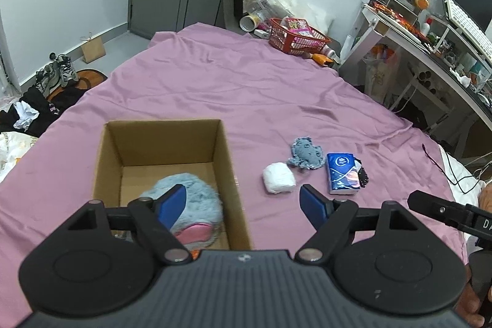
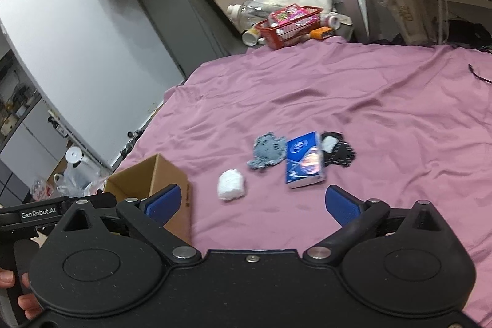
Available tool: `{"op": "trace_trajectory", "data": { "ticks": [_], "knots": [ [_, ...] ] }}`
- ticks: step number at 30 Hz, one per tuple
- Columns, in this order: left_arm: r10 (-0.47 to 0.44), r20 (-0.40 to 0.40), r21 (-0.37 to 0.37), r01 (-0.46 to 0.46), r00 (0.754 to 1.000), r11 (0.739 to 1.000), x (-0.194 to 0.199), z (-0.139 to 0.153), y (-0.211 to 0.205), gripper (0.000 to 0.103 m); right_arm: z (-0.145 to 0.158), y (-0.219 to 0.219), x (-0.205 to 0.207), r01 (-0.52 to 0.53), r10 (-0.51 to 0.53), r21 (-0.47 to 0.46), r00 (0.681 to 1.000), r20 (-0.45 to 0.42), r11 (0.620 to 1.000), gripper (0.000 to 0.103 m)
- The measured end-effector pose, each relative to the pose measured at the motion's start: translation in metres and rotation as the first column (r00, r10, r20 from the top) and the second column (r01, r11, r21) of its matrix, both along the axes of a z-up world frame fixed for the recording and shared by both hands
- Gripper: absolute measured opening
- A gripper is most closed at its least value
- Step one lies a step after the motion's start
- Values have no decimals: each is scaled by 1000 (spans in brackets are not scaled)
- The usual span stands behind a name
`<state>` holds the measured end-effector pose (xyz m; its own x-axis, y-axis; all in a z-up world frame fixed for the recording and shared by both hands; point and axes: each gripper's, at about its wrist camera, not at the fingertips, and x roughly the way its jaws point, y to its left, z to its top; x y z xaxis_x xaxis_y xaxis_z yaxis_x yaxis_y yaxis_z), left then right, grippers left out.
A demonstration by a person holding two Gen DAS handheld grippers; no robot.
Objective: Organize soft objects
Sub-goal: 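Grasp the blue tissue pack with the right gripper while the left gripper grasps the white fluffy ball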
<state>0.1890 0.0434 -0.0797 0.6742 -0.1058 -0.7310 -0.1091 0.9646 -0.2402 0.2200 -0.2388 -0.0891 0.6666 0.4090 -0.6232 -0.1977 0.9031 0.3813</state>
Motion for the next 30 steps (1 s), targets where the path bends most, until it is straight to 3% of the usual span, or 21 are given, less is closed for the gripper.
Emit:
{"op": "trace_trajectory", "data": {
  "ticks": [9, 21, 26, 30],
  "knots": [
    [-25, -14, 13, 25, 1000, 1000, 20, -6, -29, 80, -15, -37, 7, 44, -43, 26, 999, -13, 999, 101],
    [-49, -20, -50, 48, 999, 998, 51, -19, -54, 79, -39, -62, 29, 52, -49, 64, 997, -54, 997, 99],
    [-47, -26, -28, 46, 999, 999, 66, -27, -64, 78, -51, -65, 41, 42, -38, 86, 998, -59, 995, 75],
    [-43, -46, -28, 42, 998, 999, 80, -38, -70, 76, -67, -67, 53, 35, -24, 131, 996, -86, 991, 70]
  ]
}}
